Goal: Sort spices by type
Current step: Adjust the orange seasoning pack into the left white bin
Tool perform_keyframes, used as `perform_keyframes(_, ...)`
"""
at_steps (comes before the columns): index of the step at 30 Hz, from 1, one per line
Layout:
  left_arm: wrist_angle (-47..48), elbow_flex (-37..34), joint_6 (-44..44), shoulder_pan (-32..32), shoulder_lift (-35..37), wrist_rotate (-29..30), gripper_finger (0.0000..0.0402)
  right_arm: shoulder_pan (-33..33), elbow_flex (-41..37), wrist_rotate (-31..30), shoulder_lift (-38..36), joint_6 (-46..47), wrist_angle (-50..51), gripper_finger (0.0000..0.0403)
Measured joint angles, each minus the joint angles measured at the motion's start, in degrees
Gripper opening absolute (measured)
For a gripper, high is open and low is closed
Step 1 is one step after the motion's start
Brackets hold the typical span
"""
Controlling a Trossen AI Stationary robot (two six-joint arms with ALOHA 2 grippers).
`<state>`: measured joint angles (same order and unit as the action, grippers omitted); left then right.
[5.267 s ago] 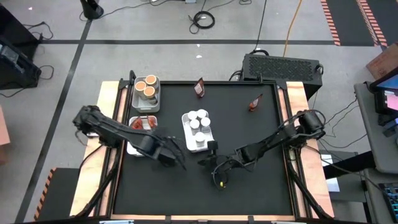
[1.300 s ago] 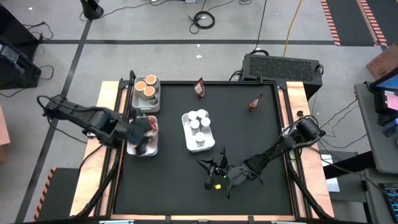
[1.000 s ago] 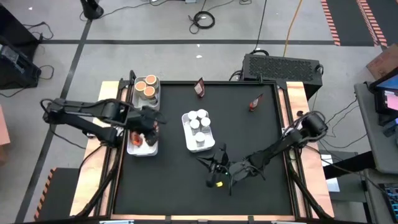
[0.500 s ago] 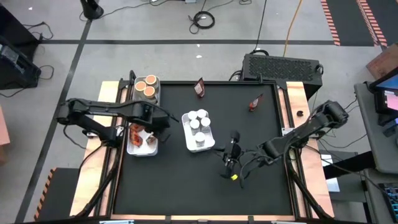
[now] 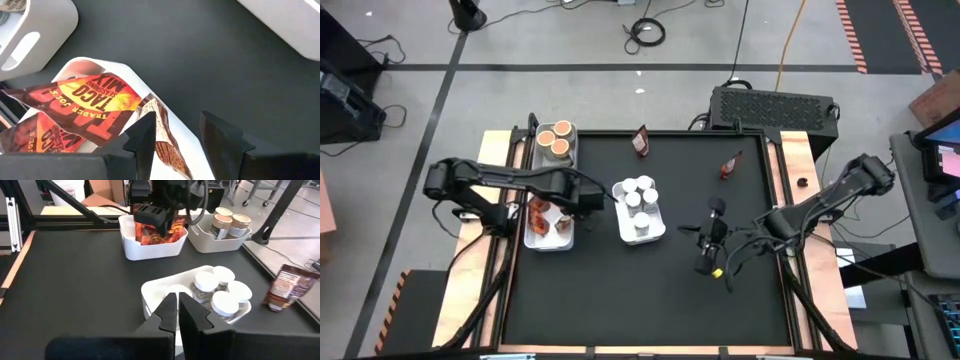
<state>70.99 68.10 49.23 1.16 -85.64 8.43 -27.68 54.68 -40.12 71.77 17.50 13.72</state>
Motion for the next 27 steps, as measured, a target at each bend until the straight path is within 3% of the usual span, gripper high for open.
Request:
perform_keyframes(13, 6.1, 0.0, 2.3, 0.0, -3.2, 1.0, 0.0153, 0.0, 0.0, -0.4, -6.8, -3.3, 8.8, 0.0000)
perform_keyframes(18, 7.5, 0.0, 4.4, 0.1, -3.2, 3.0, 0.0103, 0.0, 0.0, -0.4, -7.6, -6.6, 8.9, 0.0000)
perform_keyframes(23, 7.5, 0.0, 4.3, 0.0, -3.1, 2.6, 0.0019, 0.3, 0.0, -0.3, -7.7, -9.2, 8.9, 0.0000)
perform_keyframes(27, 7.8, 0.0, 4.5, -0.1, -2.4, 2.7, 0.0006, 1.5, 0.0, -0.3, -7.7, -9.7, 8.8, 0.0000)
